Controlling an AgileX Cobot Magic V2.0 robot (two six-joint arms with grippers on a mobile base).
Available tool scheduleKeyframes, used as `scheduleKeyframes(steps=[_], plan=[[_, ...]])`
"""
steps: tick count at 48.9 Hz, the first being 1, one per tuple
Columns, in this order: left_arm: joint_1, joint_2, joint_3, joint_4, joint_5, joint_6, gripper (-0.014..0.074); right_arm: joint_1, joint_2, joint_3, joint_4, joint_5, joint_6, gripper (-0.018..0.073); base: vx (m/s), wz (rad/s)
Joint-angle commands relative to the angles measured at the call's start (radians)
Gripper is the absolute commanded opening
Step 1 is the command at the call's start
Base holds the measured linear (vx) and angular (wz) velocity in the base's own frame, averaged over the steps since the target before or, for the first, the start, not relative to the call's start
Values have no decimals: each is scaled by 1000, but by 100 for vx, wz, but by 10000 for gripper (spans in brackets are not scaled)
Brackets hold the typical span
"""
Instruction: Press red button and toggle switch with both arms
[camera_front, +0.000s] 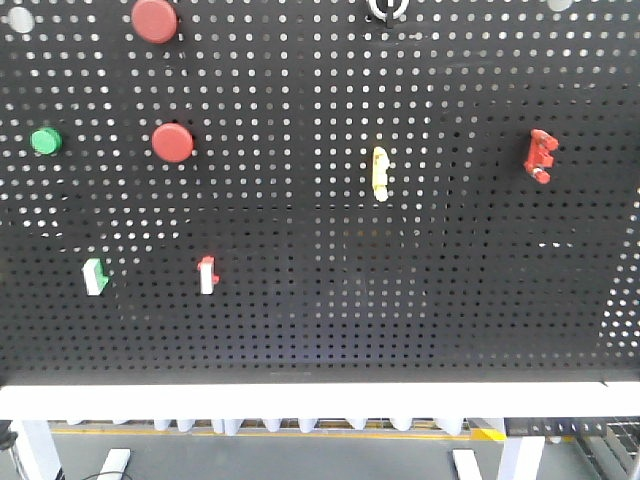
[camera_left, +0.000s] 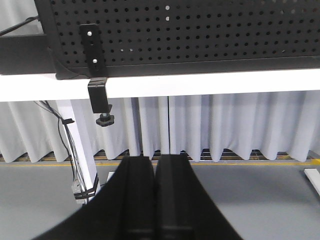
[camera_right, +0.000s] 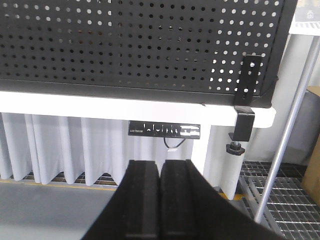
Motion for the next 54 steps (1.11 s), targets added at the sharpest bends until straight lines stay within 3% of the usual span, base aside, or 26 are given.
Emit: scheduleKeyframes(steps=[1, 41, 54], plan=[[-2, -2, 27, -5, -78, -4, 2, -1, -11, 11, -12, -83, -4, 0, 9, -1], [-2, -2, 27, -3, -84, 6, 2, -1, -11, 11, -18, -93, -7, 0, 1, 0], [-2, -2, 27, 15, -268, 6, 2, -1, -11, 11, -15, -210, -7, 0, 0, 0]])
